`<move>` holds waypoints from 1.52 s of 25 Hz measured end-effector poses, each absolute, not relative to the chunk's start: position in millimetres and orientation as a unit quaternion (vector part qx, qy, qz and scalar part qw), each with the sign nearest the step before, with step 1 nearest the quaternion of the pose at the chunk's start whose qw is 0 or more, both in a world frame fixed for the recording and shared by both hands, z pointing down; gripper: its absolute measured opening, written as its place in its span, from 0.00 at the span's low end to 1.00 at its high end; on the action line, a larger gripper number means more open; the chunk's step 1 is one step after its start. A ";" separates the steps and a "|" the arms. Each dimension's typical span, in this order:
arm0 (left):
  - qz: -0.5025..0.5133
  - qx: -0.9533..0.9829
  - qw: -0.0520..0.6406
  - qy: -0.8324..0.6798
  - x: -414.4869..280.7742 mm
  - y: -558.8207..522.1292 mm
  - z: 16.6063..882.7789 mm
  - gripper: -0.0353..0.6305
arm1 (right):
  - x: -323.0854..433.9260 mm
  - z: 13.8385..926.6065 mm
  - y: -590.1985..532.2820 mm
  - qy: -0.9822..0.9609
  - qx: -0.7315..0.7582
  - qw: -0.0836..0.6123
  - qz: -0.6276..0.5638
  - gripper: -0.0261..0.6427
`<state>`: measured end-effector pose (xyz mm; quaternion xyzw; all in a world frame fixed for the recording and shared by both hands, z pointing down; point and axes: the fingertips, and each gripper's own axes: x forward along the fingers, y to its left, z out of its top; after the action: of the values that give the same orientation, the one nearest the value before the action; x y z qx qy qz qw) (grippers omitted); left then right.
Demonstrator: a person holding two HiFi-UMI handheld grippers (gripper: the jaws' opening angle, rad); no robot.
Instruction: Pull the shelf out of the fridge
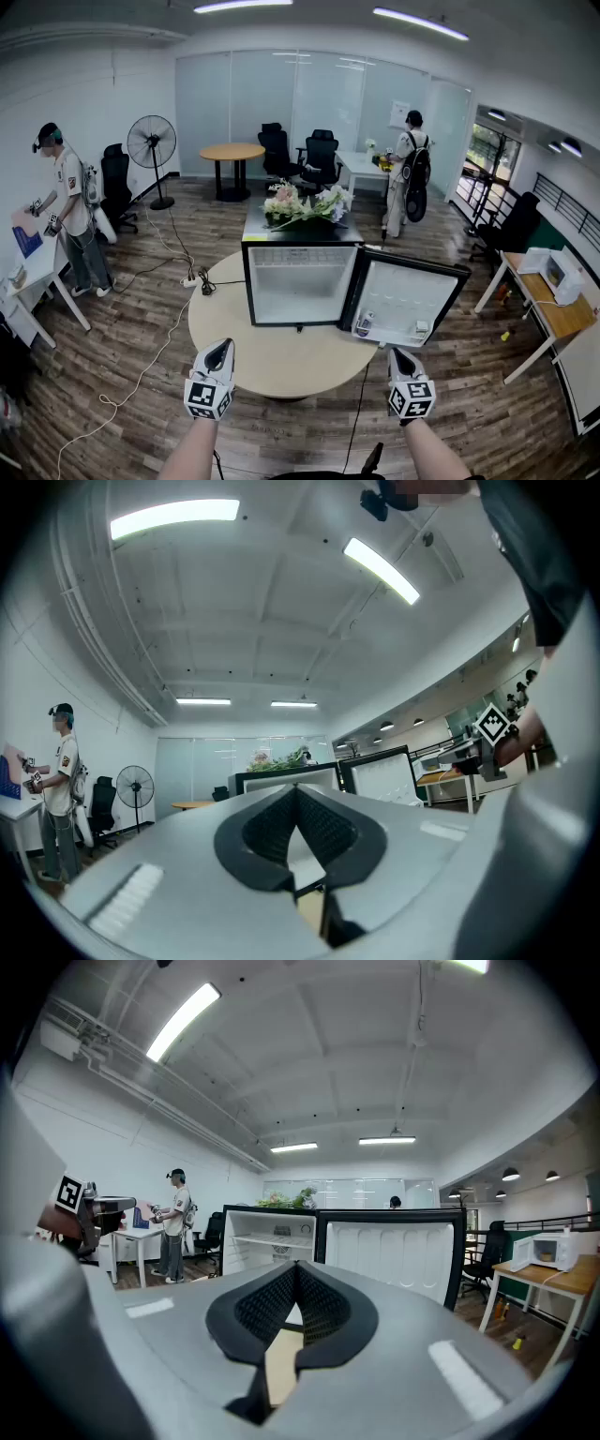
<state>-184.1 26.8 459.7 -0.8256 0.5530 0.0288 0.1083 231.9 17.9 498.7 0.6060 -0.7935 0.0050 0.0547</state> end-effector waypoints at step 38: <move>0.017 -0.798 0.134 0.588 -106.5 34.8 458.1 0.05 | 191.5 490.9 -26.8 -0.882 0.471 0.006 -0.009 0.93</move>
<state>-106.5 34.8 458.1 -0.7976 0.5878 0.0168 0.1344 191.5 -26.8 490.9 0.4706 -0.8823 -0.0093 0.0056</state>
